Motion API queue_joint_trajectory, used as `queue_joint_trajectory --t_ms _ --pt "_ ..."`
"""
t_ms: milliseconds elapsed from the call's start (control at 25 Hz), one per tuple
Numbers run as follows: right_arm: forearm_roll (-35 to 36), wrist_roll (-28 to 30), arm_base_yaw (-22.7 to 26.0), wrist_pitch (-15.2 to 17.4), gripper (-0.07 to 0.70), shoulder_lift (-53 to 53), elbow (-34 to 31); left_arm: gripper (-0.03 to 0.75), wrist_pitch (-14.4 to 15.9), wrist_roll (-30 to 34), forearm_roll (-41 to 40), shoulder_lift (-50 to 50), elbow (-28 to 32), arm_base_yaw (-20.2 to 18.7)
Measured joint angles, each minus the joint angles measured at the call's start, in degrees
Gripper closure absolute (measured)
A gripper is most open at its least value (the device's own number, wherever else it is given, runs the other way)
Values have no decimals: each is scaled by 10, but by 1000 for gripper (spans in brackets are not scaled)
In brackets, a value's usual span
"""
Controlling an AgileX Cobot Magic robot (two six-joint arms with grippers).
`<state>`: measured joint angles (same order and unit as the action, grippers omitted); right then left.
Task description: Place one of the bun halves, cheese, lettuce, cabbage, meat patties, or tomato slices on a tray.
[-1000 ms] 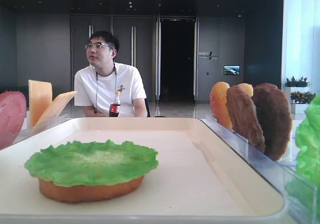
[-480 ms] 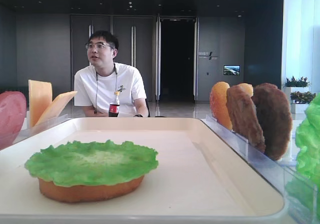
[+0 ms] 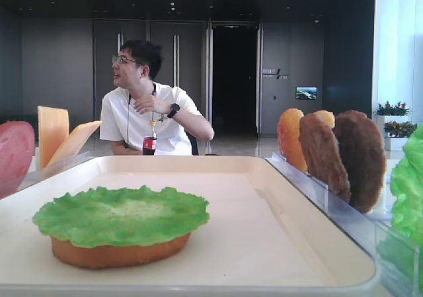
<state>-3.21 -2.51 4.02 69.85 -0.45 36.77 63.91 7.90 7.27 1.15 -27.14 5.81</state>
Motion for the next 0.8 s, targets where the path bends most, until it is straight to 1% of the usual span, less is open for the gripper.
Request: queue_joint_trajectory --t_ms 120,240,320,440,800 --pt "4 0 0 -8 73 0 -34 716 0 0 0 0 0 0" --pt "6 0 0 -27 73 0 -67 716 0 0 0 0 0 0" --pt "11 4 0 -34 73 0 -80 716 0 0 0 0 0 0" --pt "19 12 0 -43 73 0 -82 716 0 0 0 0 0 0" --pt "22 15 0 -46 73 0 -82 716 0 0 0 0 0 0"
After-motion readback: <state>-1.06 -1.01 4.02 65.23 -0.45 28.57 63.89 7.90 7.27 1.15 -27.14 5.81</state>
